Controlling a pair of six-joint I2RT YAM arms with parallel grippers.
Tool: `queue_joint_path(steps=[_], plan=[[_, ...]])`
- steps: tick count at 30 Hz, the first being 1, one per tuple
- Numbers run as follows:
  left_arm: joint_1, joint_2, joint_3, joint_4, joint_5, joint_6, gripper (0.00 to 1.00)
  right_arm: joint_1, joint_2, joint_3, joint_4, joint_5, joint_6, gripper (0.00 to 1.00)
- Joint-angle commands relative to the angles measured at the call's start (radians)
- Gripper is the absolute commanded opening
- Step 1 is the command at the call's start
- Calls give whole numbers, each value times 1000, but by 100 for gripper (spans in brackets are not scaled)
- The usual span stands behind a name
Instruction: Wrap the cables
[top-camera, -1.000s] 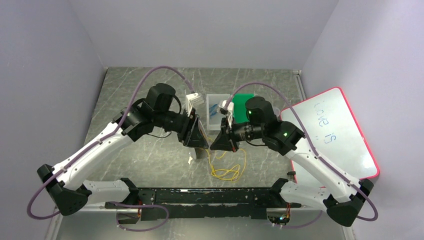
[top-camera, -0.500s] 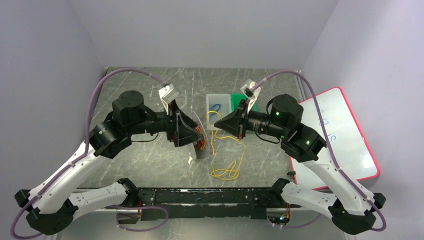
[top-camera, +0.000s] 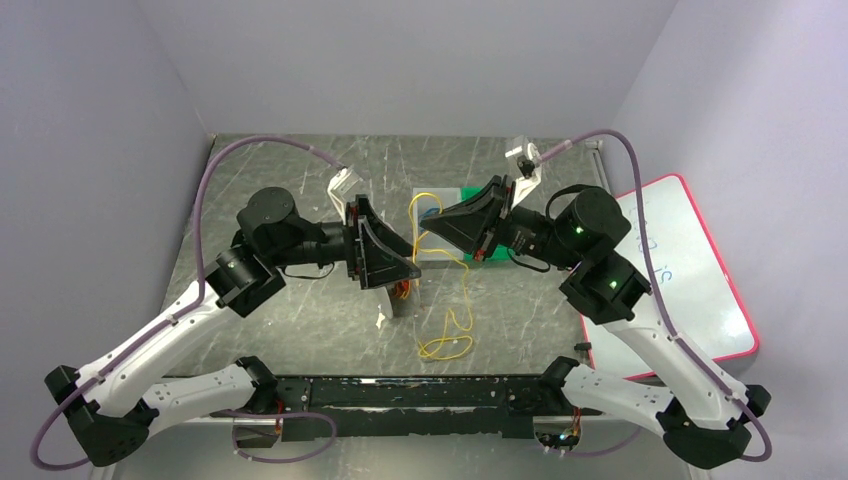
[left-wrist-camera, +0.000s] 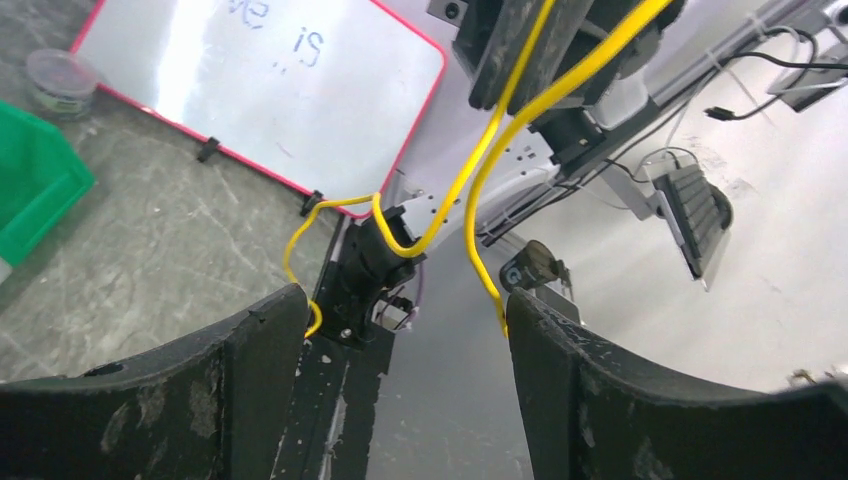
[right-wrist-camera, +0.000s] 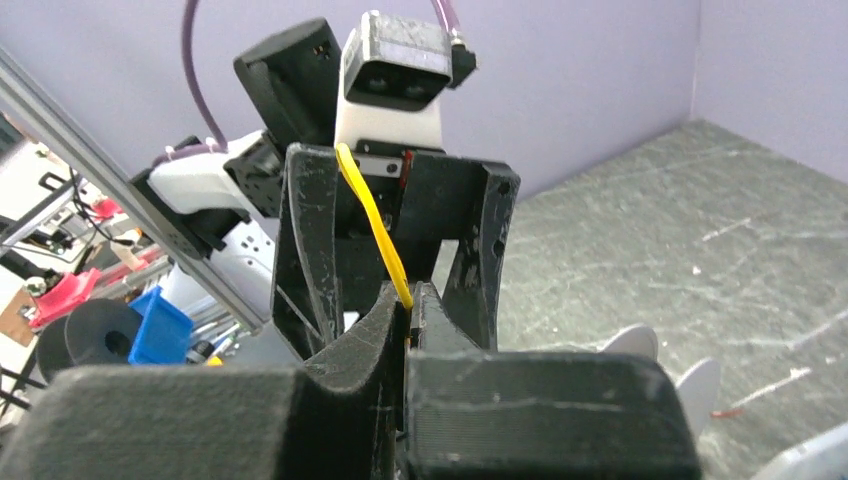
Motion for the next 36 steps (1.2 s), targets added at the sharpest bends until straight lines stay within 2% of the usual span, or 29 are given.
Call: queue_joint_path(steps=[1,9,17,24,27,31,36], plan=[[-5,-14,-26,166,82,-67,76,3,17,-9,126,-14,23,0],[-5,-21,-32,170,96,-76,66,2,23,-18,135,10,10,0],[-5,-2,-22,158,111,-72,47,3,26,-24,137,9,7,0],[-5,9,-12,163,124,-72,38,3,29,-25,135,5,4,0],[-5,8,-7,160,126,-68,28,3,25,-27,120,16,-6,0],[-5,8,2,140,122,-60,8,3,12,-31,85,49,-24,0],[-5,3,33,69,139,-19,7,2,-29,-31,-16,134,-55,0]])
